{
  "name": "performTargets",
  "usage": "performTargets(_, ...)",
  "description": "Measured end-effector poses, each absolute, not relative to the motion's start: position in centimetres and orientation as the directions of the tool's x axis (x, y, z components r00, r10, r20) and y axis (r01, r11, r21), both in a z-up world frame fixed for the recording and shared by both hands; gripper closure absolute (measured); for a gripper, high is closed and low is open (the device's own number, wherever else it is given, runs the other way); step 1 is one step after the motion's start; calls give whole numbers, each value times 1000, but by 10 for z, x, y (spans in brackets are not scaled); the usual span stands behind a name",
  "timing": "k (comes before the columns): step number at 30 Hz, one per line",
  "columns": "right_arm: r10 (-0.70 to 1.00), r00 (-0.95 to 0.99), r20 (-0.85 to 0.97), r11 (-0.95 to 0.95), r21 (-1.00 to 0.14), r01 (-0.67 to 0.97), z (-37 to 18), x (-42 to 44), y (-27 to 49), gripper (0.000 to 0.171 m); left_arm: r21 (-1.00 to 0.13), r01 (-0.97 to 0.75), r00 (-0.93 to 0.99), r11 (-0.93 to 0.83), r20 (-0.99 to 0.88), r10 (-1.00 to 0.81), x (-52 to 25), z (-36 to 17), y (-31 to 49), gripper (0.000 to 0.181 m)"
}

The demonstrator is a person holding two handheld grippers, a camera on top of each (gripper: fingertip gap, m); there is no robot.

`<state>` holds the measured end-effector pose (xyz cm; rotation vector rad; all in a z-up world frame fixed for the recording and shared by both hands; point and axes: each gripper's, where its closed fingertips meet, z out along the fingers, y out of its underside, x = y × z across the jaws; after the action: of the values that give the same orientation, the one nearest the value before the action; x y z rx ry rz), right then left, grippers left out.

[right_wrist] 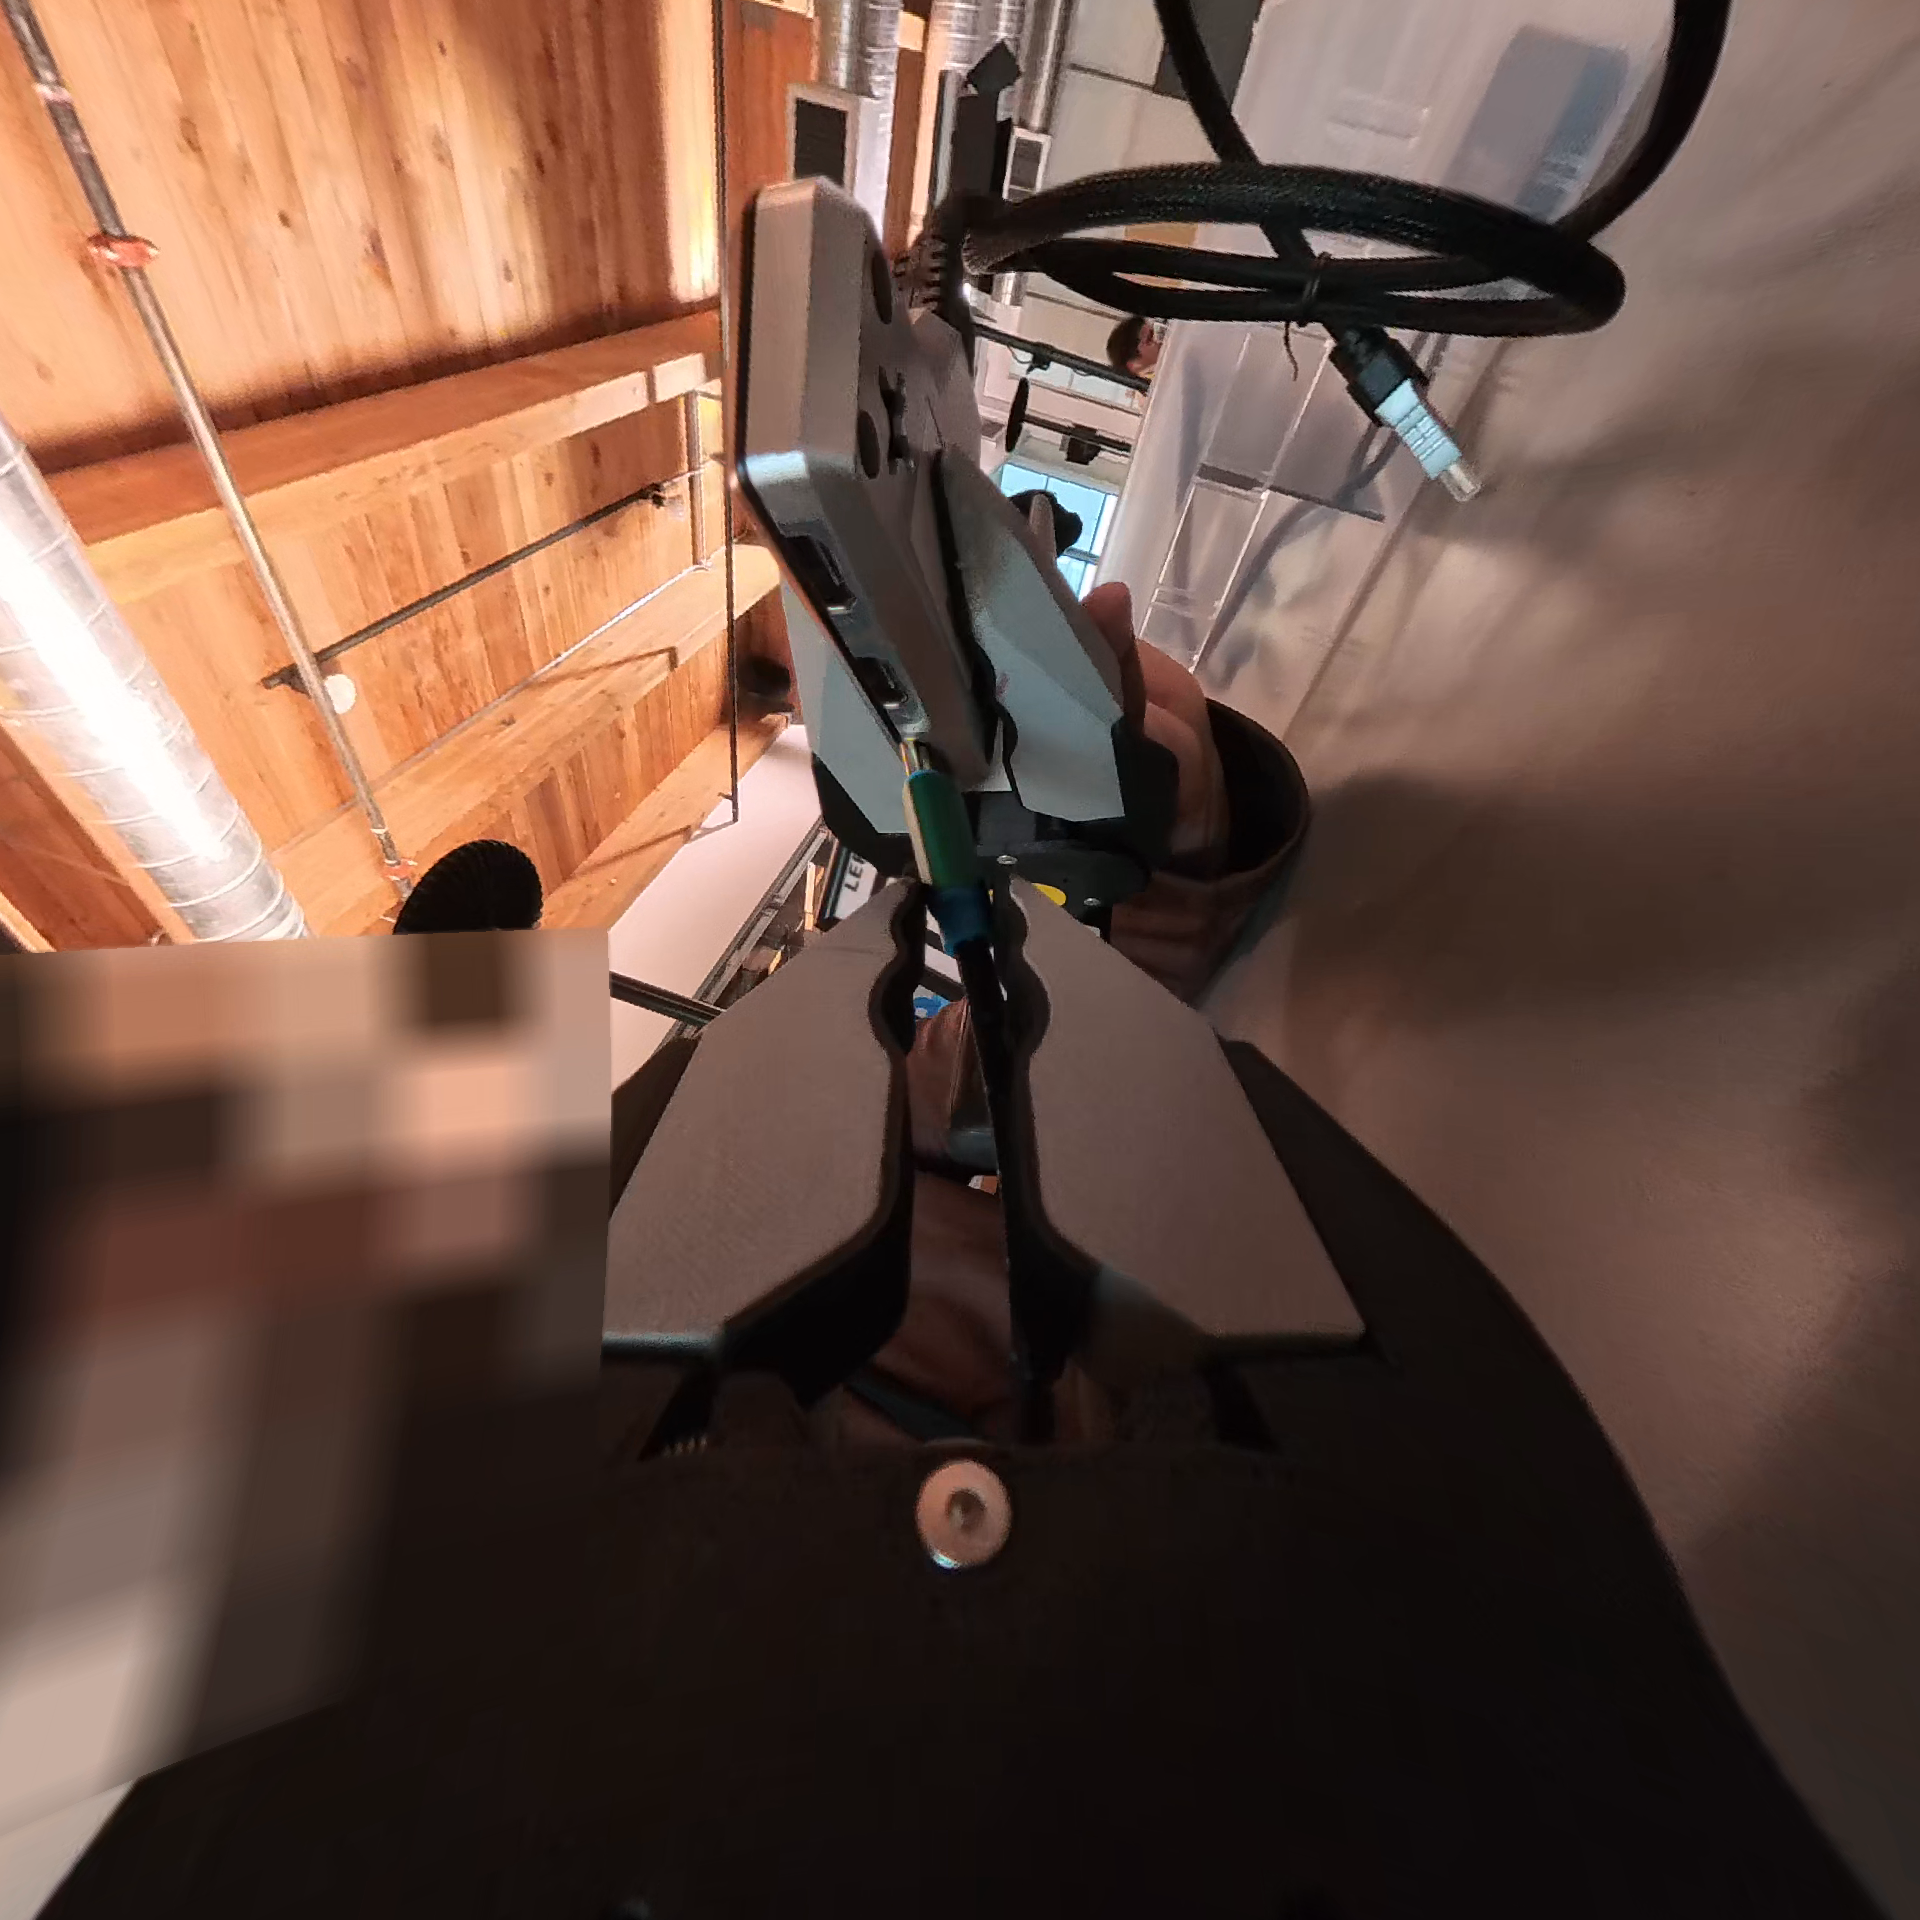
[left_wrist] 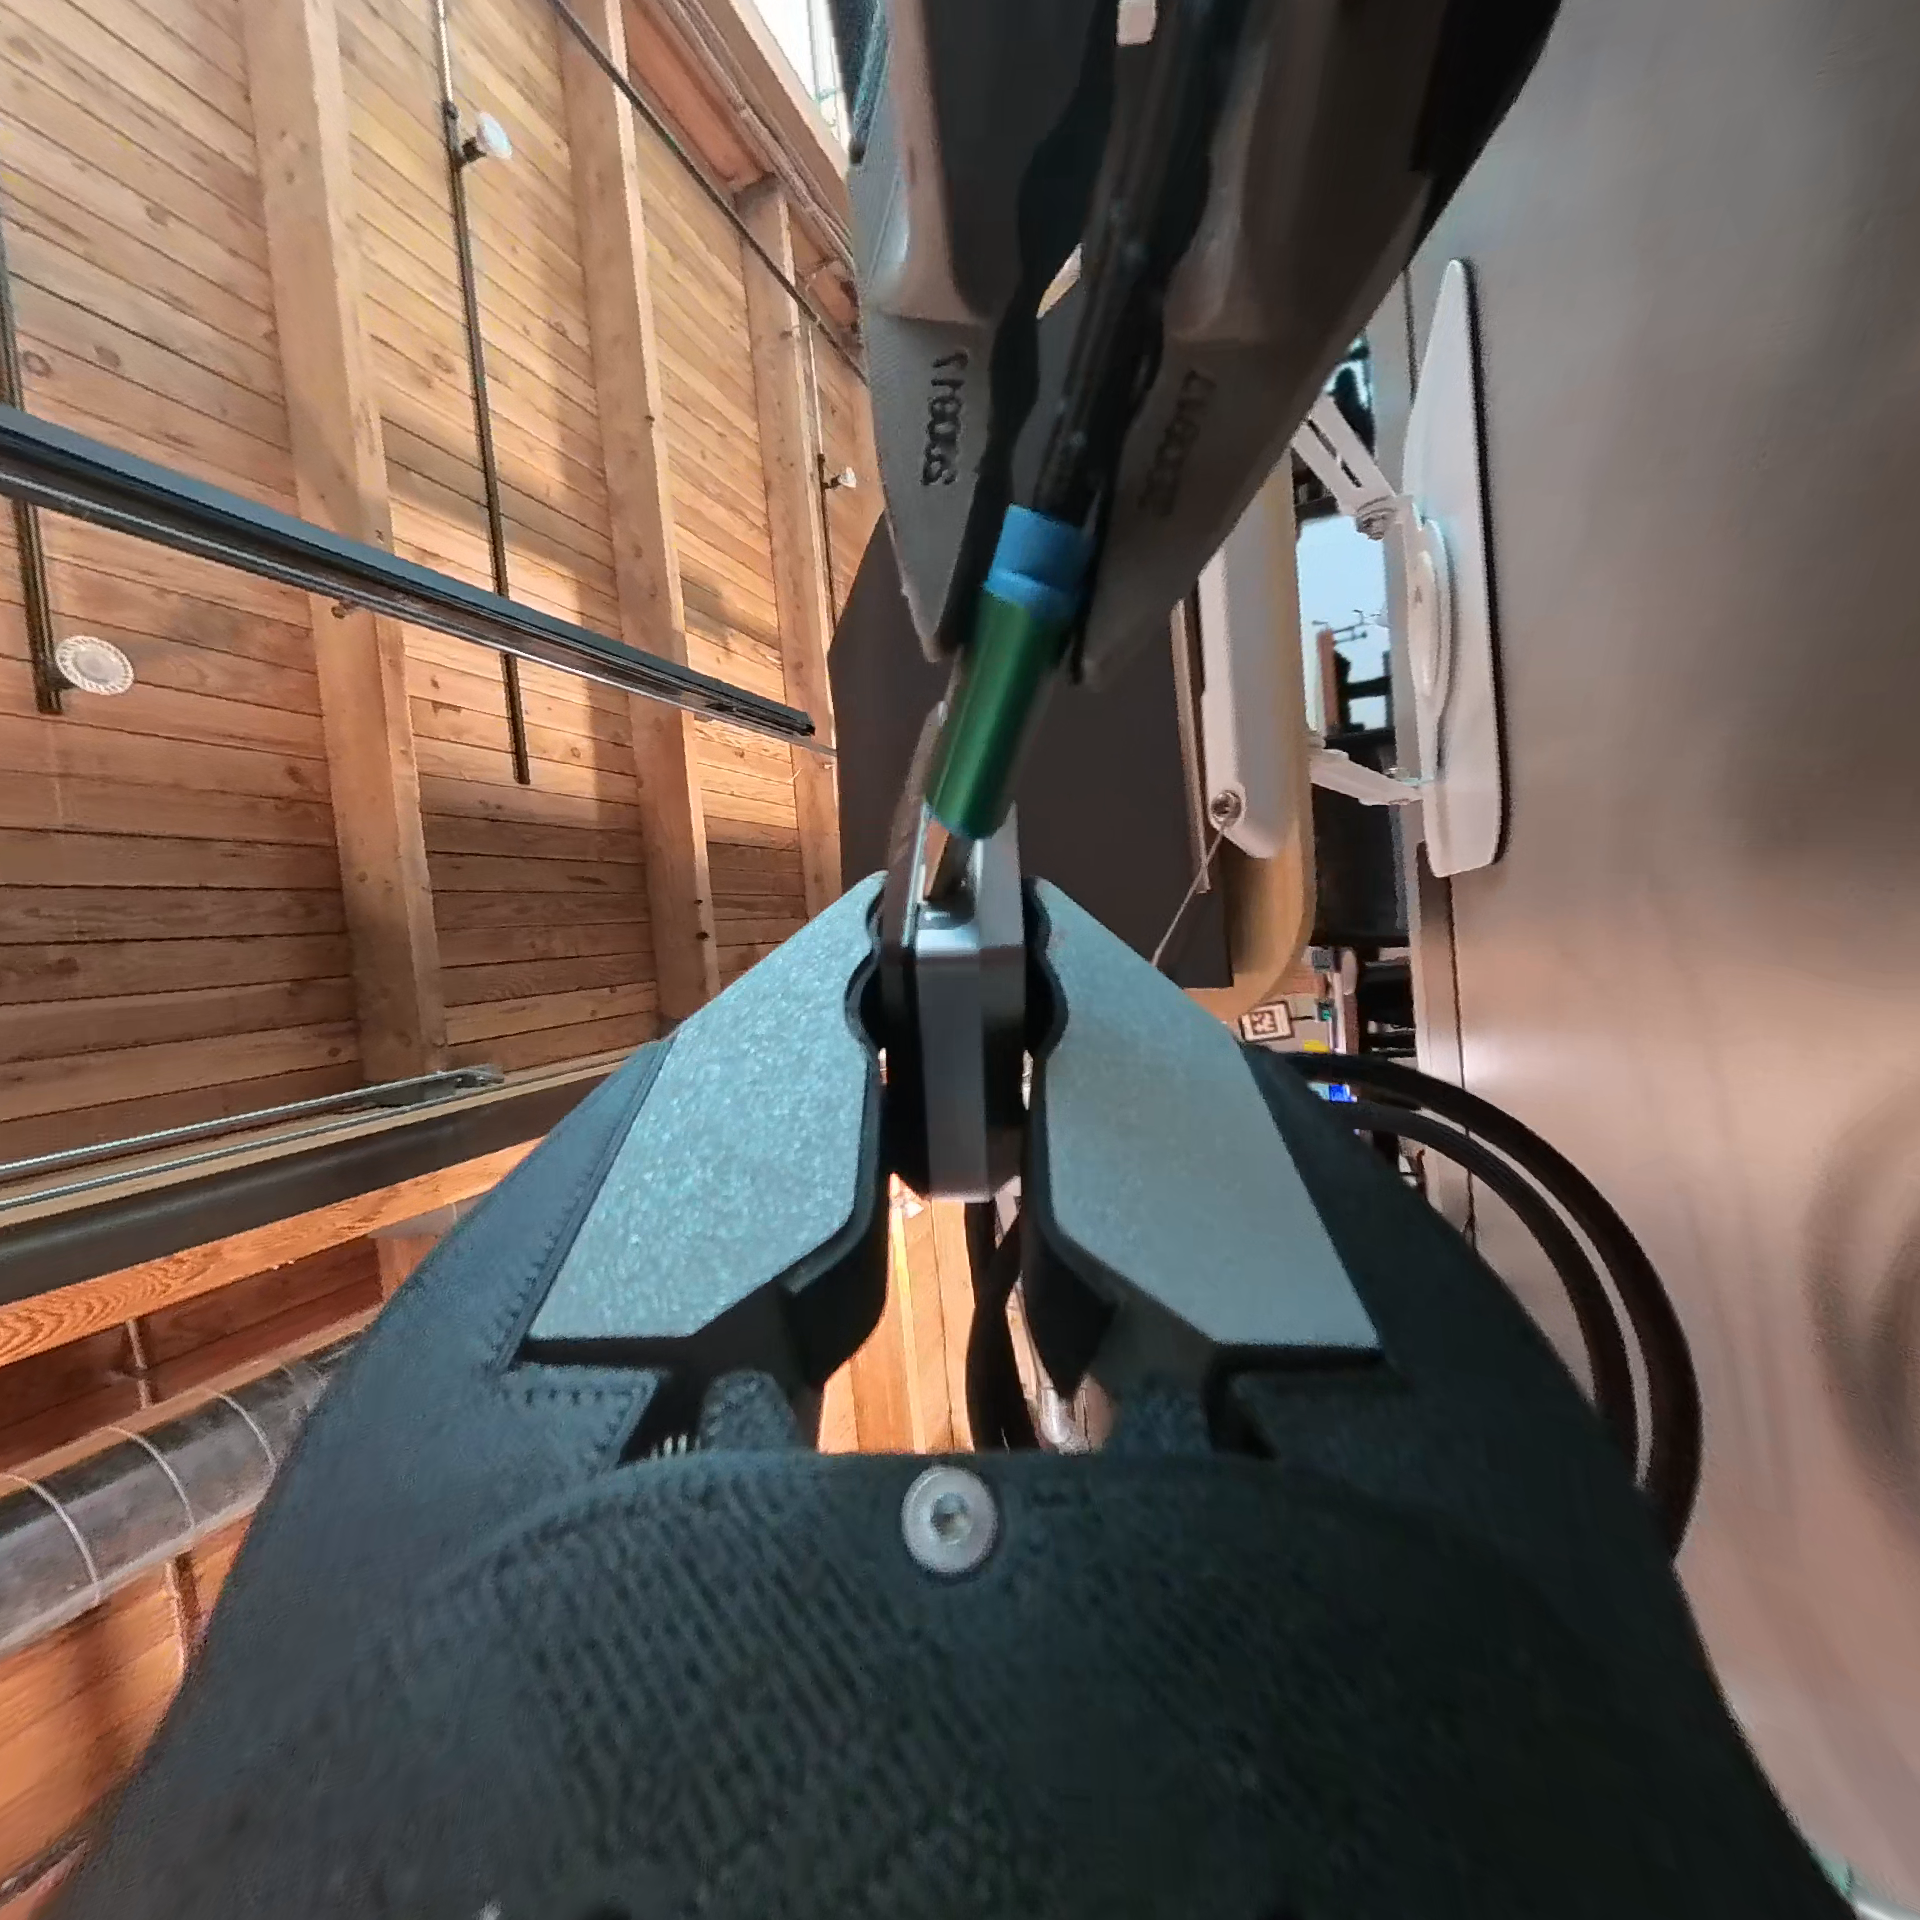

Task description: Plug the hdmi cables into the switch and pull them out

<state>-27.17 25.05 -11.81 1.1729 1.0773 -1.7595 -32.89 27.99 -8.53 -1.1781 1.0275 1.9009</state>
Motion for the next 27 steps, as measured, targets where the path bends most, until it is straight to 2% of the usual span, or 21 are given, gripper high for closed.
performTargets(8,-183,-233,-955,-383,-149,912,-121,-277,249,162,258,-826,-360,-501,-926,116,-336,-89,277,162)
performTargets(18,-207,-214,-955,-372,-126,920,-122,-275,246,162,286,-818,-386,-499,-916,108,-334,-90,278,162)
performTargets(27,-221,-231,-948,-450,-111,886,-123,-286,248,163,249,-797,-348,-550,-934,82,-346,-92,276,162)
